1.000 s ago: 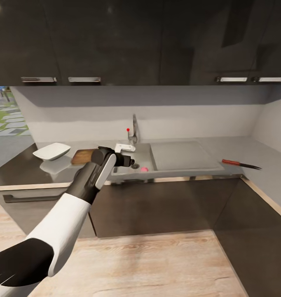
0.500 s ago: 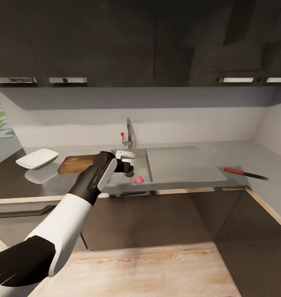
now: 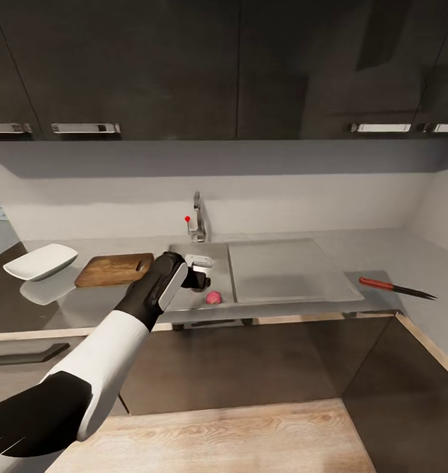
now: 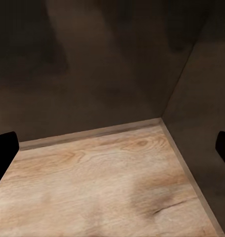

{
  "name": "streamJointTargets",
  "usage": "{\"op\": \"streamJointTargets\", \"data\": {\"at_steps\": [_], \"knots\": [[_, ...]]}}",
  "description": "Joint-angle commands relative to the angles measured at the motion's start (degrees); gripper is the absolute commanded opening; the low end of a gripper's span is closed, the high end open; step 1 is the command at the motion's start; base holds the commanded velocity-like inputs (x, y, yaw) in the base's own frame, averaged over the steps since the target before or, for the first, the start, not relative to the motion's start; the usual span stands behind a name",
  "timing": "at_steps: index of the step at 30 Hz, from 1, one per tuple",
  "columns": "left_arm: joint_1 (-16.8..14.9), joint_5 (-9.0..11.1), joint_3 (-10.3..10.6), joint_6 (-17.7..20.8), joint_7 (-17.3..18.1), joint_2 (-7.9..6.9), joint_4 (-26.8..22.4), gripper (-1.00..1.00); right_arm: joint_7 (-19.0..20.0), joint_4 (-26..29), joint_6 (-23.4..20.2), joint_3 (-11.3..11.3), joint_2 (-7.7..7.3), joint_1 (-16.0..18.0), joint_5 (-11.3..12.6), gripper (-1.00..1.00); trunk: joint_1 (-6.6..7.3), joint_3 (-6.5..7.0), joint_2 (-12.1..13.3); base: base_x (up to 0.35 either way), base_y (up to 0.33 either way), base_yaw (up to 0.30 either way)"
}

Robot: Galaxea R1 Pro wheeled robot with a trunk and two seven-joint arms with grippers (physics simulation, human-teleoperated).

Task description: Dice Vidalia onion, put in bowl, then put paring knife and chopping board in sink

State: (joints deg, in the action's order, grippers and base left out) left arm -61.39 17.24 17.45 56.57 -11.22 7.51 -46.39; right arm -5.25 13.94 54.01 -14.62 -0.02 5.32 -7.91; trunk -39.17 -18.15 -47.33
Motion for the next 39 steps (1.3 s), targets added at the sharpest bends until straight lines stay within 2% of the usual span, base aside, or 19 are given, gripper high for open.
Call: {"op": "streamJointTargets", "data": {"at_steps": [1,16,30,39], "knots": [[0.0,0.6,0.1,-0.4,-0.6,-0.03,0.8,1.0,-0.5,0.0,0.1,-0.1,-0.03,0.0,-0.6,1.0,-0.01,-0.07,-0.1,0.01,-0.005,0.0],[0.0,0.6,0.1,-1.1,-0.6,0.05,1.8,1.0,-0.5,-0.1,0.1,-0.1,-0.07,0.0,-0.6,1.0,-0.01,-0.09,-0.1,0.019,-0.012,0.0],[0.0,0.6,0.1,-1.4,-0.6,0.05,3.6,1.0,-0.5,-0.1,0.1,-0.1,-0.07,0.0,-0.6,1.0,-0.01,-0.09,-0.1,0.257,-0.131,0.0],[0.0,0.6,0.1,-4.7,-0.6,-0.01,7.4,1.0,-0.6,0.0,0.1,-0.1,-0.06,0.0,-0.6,1.0,-0.01,-0.2,-0.1,0.124,-0.066,0.0]]}}
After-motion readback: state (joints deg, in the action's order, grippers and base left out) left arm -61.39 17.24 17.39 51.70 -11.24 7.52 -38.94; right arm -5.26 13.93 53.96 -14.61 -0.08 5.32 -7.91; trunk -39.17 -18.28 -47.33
